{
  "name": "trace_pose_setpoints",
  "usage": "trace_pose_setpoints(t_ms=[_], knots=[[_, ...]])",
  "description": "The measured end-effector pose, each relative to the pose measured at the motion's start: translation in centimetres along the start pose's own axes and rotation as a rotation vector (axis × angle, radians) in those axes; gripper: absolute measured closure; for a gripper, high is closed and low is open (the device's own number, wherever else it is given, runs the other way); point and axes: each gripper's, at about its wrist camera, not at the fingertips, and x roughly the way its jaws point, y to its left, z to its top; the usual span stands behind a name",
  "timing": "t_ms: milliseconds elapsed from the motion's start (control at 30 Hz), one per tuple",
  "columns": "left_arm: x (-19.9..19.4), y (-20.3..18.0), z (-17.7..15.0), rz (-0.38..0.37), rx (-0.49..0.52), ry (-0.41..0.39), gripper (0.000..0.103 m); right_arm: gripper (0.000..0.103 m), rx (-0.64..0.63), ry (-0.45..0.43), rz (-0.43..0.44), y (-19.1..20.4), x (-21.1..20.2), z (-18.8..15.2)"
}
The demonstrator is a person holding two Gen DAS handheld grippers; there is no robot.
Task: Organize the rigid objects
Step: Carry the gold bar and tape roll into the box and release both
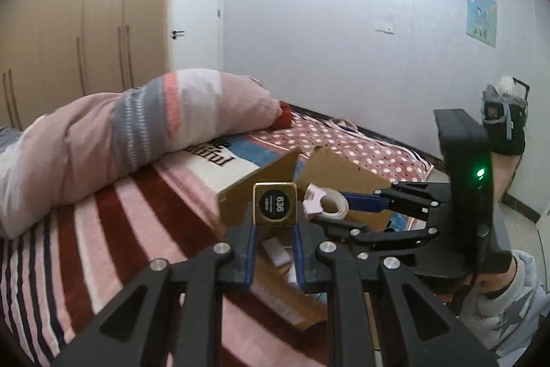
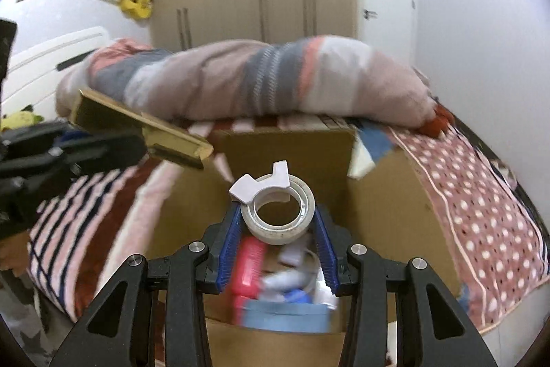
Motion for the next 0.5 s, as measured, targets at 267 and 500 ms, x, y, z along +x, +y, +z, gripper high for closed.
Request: trace_pose_setpoints(t_ms=[267,500], knots=[[5.3,-0.3,-0.2,-0.016,0.0,0.101,0.088,0.066,0.006,0.062,-0.005,-2.8,2.9,-1.4],[7.9,-0.7,-0.3,0.014,0.03,0.149,0.088,0.066,0.024,0.046,0.033,-3.2,2.9,-1.6]])
